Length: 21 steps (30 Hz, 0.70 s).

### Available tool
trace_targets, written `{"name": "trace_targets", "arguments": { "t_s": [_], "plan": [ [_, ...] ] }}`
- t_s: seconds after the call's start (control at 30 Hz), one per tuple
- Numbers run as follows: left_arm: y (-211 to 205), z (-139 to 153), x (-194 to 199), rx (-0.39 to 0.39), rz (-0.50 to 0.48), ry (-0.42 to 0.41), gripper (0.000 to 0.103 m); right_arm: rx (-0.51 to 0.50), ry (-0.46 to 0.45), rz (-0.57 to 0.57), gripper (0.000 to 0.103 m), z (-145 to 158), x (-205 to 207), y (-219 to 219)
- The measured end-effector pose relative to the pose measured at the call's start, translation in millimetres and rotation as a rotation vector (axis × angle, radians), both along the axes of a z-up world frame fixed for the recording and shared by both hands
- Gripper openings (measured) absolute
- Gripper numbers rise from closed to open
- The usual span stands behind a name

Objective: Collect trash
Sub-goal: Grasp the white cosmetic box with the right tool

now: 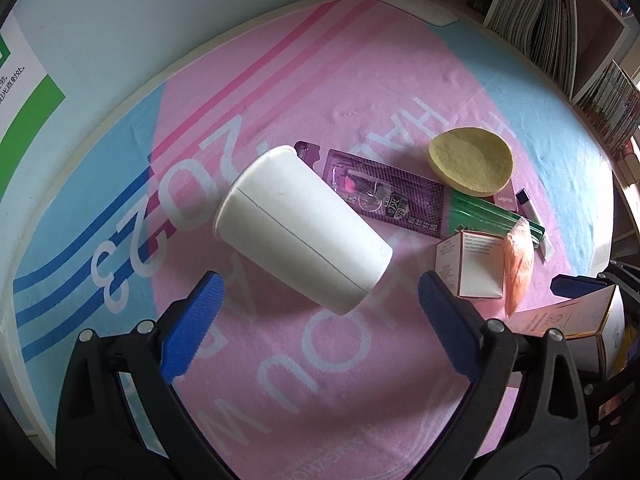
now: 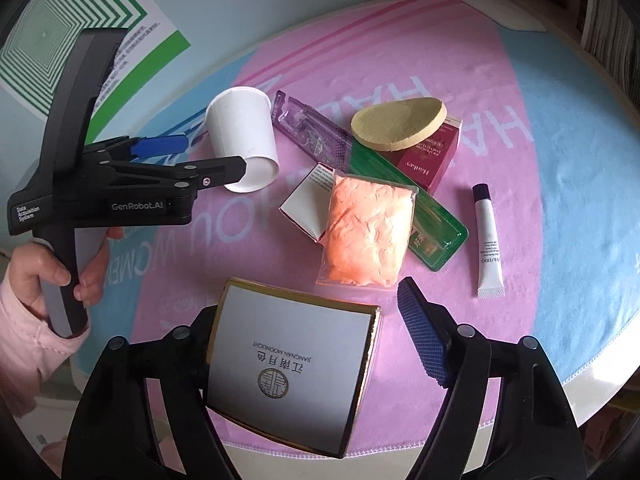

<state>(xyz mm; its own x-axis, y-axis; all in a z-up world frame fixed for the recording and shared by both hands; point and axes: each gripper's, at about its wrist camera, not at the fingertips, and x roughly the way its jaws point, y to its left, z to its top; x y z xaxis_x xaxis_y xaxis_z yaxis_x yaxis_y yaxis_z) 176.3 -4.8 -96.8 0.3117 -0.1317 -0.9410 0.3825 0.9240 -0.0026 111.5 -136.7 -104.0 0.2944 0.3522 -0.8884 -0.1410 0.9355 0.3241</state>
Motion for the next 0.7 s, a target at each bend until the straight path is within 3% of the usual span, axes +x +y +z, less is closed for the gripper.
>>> {"name": "trace_targets", "arguments": {
  "t_s": [0.03,0.1,0.2,0.27,0.37,0.63,0.7],
  "plan": [
    [0,-1,3,0.005,0.001,0.003,0.095,-0.024,0.006,0.014,0.059,-1,2,1],
    [0,-4,10,0.009,0.006,0.011,0.095,-0.055,0.023,0.039,0.052,-7,4,1],
    [1,-11,19,0.017,0.017,0.029,0.086,-0.031,0.022,0.031,0.051,-7,5,-6],
    [0,-13,23,-0.017,0.010,0.055,0.070,-0.007,0.031,0.019,0.051,-7,5,-13],
    [-4,-12,23,-0.003,-0.020,0.052,0.058,0.018,0.041,0.004,0.050,-6,4,-19],
    [6,-3,-1,0.005,-0.065,0.027,0.037,0.006,0.033,0.016,0.050,-1,-1,-16],
    [9,2,-4,0.004,-0.068,0.019,0.024,0.006,0.029,0.017,0.050,0,-3,-15]
  ]
}}
